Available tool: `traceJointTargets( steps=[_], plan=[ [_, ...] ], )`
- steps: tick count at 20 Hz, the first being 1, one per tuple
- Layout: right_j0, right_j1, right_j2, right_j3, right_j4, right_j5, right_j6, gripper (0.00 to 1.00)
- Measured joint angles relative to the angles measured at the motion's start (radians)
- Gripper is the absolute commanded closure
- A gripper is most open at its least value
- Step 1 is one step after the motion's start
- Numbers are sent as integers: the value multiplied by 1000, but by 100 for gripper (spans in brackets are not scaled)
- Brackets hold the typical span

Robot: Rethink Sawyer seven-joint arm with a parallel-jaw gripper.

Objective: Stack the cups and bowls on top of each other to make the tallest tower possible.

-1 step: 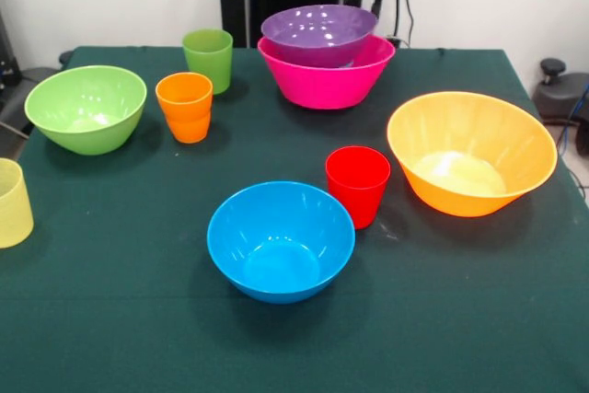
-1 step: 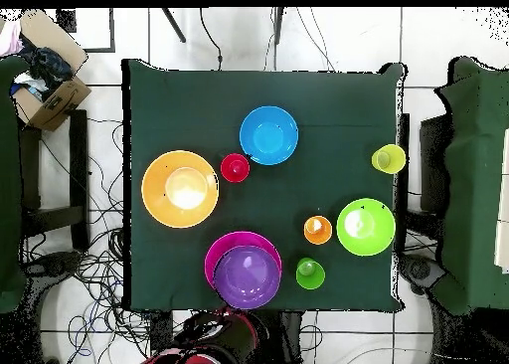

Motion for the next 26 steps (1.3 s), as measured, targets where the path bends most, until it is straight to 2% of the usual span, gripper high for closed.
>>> traceJointTargets(
  steps=[8,19,26],
  plan=[
    [47,24,-34,0,0,0,0,0],
    [75,20,-50,-3,0,0,0,0],
    [161,19,-88,-33,-39,0,0,0]
  ],
)
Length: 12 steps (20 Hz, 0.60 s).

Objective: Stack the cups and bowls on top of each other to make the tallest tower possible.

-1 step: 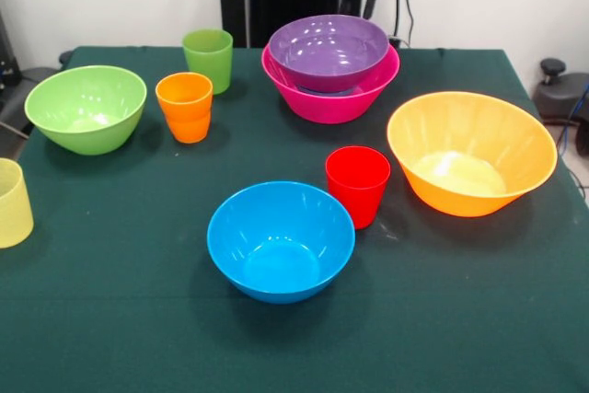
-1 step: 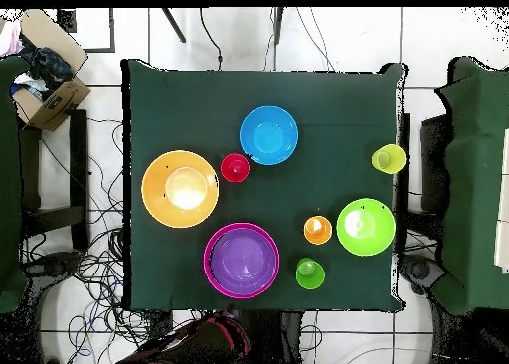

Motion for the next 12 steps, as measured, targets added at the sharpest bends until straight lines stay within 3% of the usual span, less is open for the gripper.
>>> traceJointTargets(
  steps=[12],
  plan=[
    [171,1,-70,-89,-91,-7,0,0]
  ],
)
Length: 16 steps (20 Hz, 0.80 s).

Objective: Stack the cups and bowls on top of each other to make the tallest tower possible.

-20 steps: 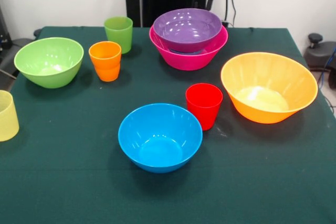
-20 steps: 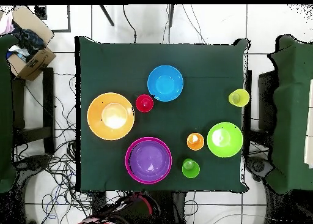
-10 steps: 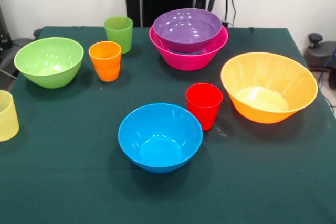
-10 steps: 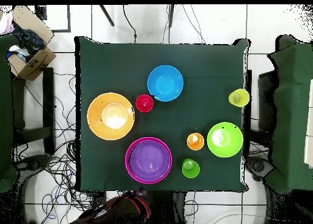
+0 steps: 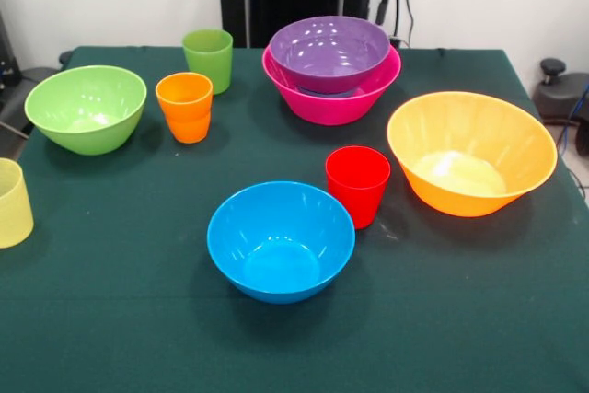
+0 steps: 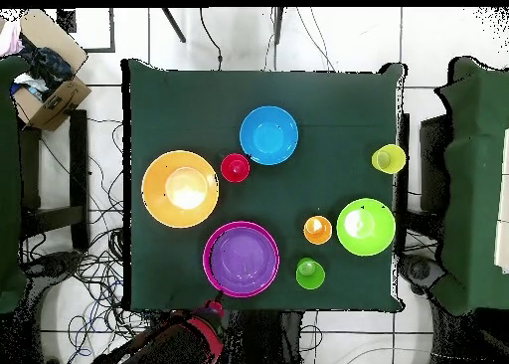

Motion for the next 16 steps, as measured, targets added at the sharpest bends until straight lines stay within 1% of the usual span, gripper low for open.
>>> traceJointTargets(
  steps=[1,5,10,16],
  plan=[
    [21,0,-11,-14,-9,0,0,0],
    [63,3,-41,-46,-13,0,0,0],
    [99,21,-84,-82,-13,-18,0,0],
    [105,42,-118,-113,-13,-32,0,0]
  ],
)
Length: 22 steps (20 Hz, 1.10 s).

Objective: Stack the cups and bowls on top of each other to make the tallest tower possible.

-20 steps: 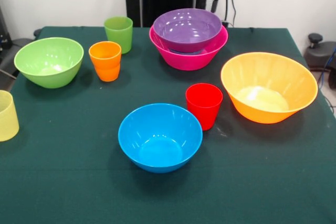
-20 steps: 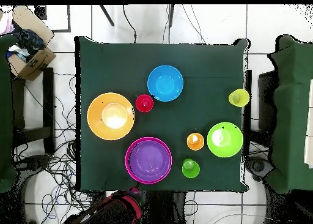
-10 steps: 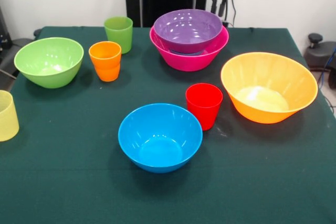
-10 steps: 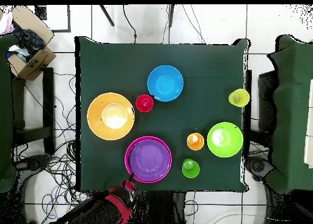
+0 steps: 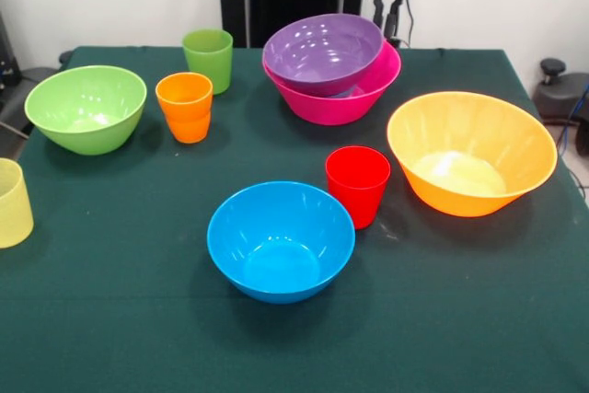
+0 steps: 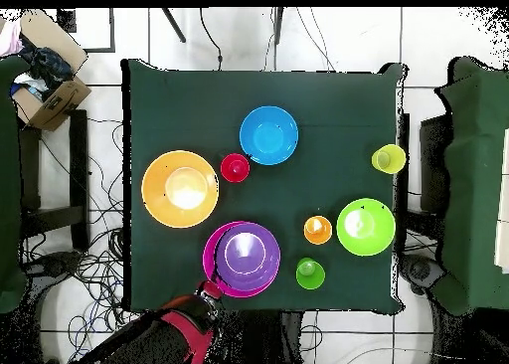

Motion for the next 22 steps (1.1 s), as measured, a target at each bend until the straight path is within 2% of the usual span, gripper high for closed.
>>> traceJointTargets(
  steps=[13,22],
  plan=[
    [-4,19,-15,-11,0,-4,0,0],
    [-4,41,-33,-13,0,-51,0,0]
  ],
)
